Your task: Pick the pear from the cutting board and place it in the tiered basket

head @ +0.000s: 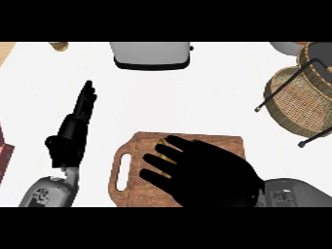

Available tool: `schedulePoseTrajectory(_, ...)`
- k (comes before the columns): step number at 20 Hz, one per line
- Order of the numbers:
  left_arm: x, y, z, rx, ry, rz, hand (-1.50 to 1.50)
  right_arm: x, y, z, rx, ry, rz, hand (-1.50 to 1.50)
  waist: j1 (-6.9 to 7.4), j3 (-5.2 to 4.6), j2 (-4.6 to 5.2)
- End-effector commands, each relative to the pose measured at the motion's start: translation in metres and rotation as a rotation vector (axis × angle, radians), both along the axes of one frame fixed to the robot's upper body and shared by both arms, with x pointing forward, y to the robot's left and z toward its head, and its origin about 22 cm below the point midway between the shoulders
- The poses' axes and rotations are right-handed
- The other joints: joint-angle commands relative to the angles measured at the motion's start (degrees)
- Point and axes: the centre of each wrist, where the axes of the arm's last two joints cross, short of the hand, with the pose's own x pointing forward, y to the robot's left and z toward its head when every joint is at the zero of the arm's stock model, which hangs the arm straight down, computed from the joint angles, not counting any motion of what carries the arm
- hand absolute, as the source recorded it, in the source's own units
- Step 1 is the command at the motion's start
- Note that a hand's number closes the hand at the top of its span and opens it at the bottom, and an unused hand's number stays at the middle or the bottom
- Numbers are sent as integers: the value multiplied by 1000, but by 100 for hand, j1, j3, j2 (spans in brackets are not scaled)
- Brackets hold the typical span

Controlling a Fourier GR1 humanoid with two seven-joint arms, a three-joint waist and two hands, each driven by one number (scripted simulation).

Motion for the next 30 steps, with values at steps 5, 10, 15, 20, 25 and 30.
schedulePoseTrajectory(5,-14,2,-5,3,2,-12,0,0,-2,-8,-42,-105,115,-150,34,3,3)
schedulePoseTrajectory(10,1,-9,-4,-6,-9,-4,0,3,6,-30,-14,-135,92,-150,-4,0,1)
schedulePoseTrajectory(15,8,12,-4,9,0,0,0,30,26,-39,-6,-161,-7,-150,15,-3,7)
schedulePoseTrajectory(20,17,12,0,-4,-6,19,0,41,3,-52,-35,-118,-23,-150,-18,-1,1)
schedulePoseTrajectory(25,6,-2,-3,6,-7,5,0,39,-8,-75,-48,-82,-1,-150,-19,-1,-2)
schedulePoseTrajectory(30,0,15,-9,-8,-14,-1,0,32,17,-81,5,-48,30,-150,-13,-2,-3)
